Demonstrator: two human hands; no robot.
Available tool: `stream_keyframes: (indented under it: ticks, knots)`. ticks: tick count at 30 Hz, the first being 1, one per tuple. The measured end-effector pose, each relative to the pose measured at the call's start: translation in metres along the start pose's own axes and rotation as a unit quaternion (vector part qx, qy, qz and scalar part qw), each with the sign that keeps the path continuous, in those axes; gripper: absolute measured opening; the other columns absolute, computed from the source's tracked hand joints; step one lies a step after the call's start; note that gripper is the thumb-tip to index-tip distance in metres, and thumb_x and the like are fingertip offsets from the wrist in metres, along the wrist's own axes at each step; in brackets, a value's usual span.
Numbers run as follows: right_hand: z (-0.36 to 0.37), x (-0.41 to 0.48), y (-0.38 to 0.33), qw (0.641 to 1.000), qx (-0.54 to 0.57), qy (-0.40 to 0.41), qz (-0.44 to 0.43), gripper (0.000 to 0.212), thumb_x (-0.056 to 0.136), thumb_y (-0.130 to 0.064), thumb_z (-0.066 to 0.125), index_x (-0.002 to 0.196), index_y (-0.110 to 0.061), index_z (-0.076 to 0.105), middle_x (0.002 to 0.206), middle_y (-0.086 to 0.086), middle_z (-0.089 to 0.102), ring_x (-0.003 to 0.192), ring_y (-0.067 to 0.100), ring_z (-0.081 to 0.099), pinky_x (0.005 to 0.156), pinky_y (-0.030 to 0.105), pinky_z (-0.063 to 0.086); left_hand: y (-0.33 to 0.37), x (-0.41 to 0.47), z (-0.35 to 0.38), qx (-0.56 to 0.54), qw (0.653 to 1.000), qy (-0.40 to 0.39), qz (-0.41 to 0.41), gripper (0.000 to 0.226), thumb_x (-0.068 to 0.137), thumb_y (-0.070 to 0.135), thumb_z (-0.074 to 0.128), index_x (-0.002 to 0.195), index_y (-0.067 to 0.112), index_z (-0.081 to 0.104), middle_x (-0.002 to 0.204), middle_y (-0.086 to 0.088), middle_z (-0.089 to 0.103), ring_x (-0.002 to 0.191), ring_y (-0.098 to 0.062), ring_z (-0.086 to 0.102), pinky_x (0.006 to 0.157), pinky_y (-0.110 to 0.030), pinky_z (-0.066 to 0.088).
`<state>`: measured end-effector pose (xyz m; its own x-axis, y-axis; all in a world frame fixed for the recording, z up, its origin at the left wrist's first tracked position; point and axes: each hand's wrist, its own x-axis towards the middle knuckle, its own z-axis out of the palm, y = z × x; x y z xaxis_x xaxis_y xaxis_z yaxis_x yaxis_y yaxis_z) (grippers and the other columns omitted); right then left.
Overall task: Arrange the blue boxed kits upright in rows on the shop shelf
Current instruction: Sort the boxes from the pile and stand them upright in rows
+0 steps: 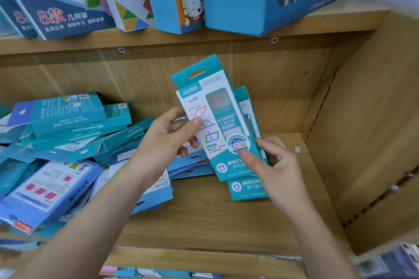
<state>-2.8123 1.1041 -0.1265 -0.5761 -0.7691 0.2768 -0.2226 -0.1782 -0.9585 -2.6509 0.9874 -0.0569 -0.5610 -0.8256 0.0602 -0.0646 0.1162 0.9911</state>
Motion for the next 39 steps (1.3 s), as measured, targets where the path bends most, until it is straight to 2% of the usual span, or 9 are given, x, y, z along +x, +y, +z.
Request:
stream_keyframes:
  ticks: [5,10,12,18,22,26,29,35,39]
  knots:
    - [-0.011,-0.002,0.010,0.996,-0.033,0.081,-0.006,0.019,0.073,-0.040,0.077,0.090,-0.043,0.070,0.096,-0.010,0.057,0.089,-0.005,0.058,0.080,0.012,0.044,0.003,0.019,0.022,0.019,0.997,0.027,0.066,0.017,0.091,0.014,0.057,0.107,0.009,0.060,0.077,-0.006,0.069,0.051,-0.011,0.053,0.050,-0.022,0.047]
    - [-0.047,-0.015,0.020,0.937,-0.247,0.241,-0.050,0.034,0.082,0.009,0.061,0.094,-0.019,0.076,0.103,-0.005,0.051,0.084,-0.007,0.051,0.076,0.003,0.039,0.003,0.067,0.043,0.144,0.978,0.075,0.133,0.008,0.093,0.020,0.059,0.099,0.018,0.054,0.086,-0.001,0.069,0.055,-0.011,0.062,0.058,-0.030,0.055]
    - [-0.053,-0.024,0.021,0.921,-0.282,0.262,-0.055,0.030,0.083,0.008,0.060,0.090,-0.017,0.075,0.105,-0.003,0.052,0.085,-0.004,0.049,0.077,0.013,0.041,-0.009,0.092,0.056,0.245,0.957,0.055,0.145,0.018,0.091,0.029,0.060,0.103,0.016,0.054,0.089,-0.003,0.072,0.066,-0.021,0.068,0.066,-0.040,0.056]
    - [-0.064,-0.042,0.033,0.926,-0.296,0.227,-0.062,0.020,0.080,-0.007,0.052,0.082,-0.027,0.051,0.104,-0.004,0.047,0.088,0.001,0.047,0.076,0.000,0.032,-0.037,0.130,0.122,0.327,0.933,-0.010,0.153,0.026,0.091,0.026,0.060,0.104,0.004,0.055,0.105,-0.015,0.070,0.096,-0.034,0.066,0.078,-0.044,0.052]
    - [-0.072,-0.048,0.040,0.939,-0.282,0.190,-0.053,0.029,0.082,-0.001,0.049,0.080,-0.029,0.041,0.103,-0.009,0.046,0.095,0.004,0.052,0.076,0.015,0.044,-0.037,0.139,0.150,0.349,0.924,-0.033,0.154,0.027,0.092,0.024,0.059,0.107,0.002,0.057,0.113,-0.017,0.067,0.103,-0.034,0.063,0.080,-0.040,0.051]
    - [-0.075,-0.049,0.043,0.944,-0.274,0.180,-0.027,0.044,0.083,0.010,0.048,0.078,-0.032,0.035,0.109,-0.013,0.048,0.104,0.002,0.052,0.074,0.028,0.052,-0.027,0.143,0.163,0.496,0.845,-0.051,0.192,0.037,0.092,0.042,0.055,0.093,0.007,0.064,0.100,-0.014,0.070,0.088,-0.033,0.065,0.062,-0.032,0.040]
    - [-0.074,-0.046,0.045,0.949,-0.265,0.170,-0.010,0.046,0.083,0.013,0.047,0.079,-0.030,0.035,0.114,-0.013,0.049,0.109,0.003,0.051,0.073,0.035,0.054,-0.024,0.148,0.168,0.535,0.818,-0.057,0.202,0.040,0.093,0.046,0.051,0.082,0.009,0.062,0.093,-0.012,0.071,0.080,-0.028,0.066,0.060,-0.031,0.043]
    - [-0.074,-0.039,0.045,0.956,-0.248,0.155,0.011,0.038,0.089,0.008,0.043,0.078,-0.028,0.034,0.114,-0.018,0.050,0.113,0.000,0.050,0.066,0.032,0.053,-0.025,0.148,0.163,0.450,0.879,-0.081,0.136,0.031,0.091,0.040,0.057,0.082,0.013,0.068,0.078,0.005,0.067,0.059,-0.006,0.056,0.052,-0.026,0.042]
    - [-0.072,-0.034,0.042,0.957,-0.239,0.166,0.005,0.034,0.090,0.007,0.040,0.078,-0.025,0.037,0.103,-0.016,0.051,0.105,-0.006,0.050,0.063,0.033,0.047,-0.005,0.112,0.138,0.111,0.987,-0.116,-0.002,0.020,0.096,0.013,0.049,0.096,0.011,0.070,0.082,-0.002,0.072,0.057,-0.005,0.059,0.049,-0.019,0.045]
